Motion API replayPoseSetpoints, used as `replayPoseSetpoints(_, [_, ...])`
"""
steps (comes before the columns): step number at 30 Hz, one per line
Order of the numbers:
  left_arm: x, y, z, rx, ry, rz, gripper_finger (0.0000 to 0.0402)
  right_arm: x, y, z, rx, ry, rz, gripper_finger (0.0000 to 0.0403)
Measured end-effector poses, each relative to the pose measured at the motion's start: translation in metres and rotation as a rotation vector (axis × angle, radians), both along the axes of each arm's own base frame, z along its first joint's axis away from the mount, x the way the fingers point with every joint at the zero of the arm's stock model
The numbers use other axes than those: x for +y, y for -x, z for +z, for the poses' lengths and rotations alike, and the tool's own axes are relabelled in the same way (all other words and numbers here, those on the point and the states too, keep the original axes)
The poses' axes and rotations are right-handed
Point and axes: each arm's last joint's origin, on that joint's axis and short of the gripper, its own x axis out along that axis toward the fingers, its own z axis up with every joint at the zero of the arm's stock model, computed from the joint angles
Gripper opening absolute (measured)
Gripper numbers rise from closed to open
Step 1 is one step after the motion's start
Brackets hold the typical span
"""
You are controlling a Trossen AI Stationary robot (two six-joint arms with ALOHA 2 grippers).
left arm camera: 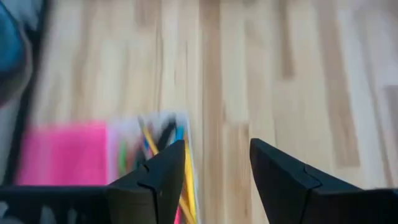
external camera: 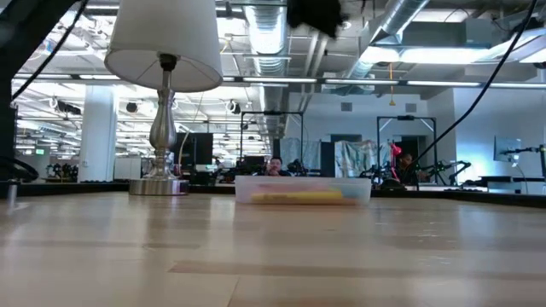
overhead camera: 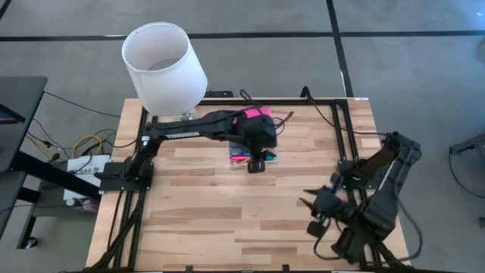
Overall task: Pick & place school supplies into a supply box
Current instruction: Close the pink supply box
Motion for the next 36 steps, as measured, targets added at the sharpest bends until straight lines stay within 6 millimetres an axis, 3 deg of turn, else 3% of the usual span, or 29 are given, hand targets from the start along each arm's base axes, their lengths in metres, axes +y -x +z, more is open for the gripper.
replayPoseSetpoints(5, [-0.026, 0.018, 0.051, -0.24, -0.15, -0.089, 0.0176, -0.03, 0.012, 0.032, -0.038, 0.038, 0.043, 0.0118])
replayPoseSetpoints(11, [-0.038, 0.069, 0.111, -0.427, -0.186, -0.142, 0.0176, -0.07, 0.033, 0.068, -0.098, 0.034, 0.128, 0.0118])
replayPoseSetpoints(17, [-0.046, 0.125, 0.155, -0.549, -0.186, -0.154, 0.0175, -0.109, 0.05, 0.092, -0.183, 0.05, 0.189, 0.0118])
replayPoseSetpoints(19, [-0.048, 0.136, 0.161, -0.556, -0.192, -0.128, 0.0175, -0.119, 0.054, 0.098, -0.207, 0.052, 0.184, 0.0118])
replayPoseSetpoints(23, [-0.047, 0.144, 0.158, -0.501, -0.182, -0.015, 0.0175, -0.135, 0.054, 0.102, -0.217, 0.059, 0.121, 0.0118])
replayPoseSetpoints(27, [-0.045, 0.142, 0.138, -0.377, -0.133, 0.087, 0.0175, -0.138, 0.036, 0.097, -0.191, 0.082, 0.032, 0.0118])
replayPoseSetpoints(31, [-0.046, 0.134, 0.109, -0.26, -0.134, 0.208, 0.0175, -0.134, -0.007, 0.081, -0.134, 0.121, -0.071, 0.0118])
replayPoseSetpoints(36, [-0.057, 0.133, 0.079, -0.216, -0.147, 0.329, 0.0175, -0.14, -0.063, 0.044, 0.045, 0.176, -0.171, 0.0118])
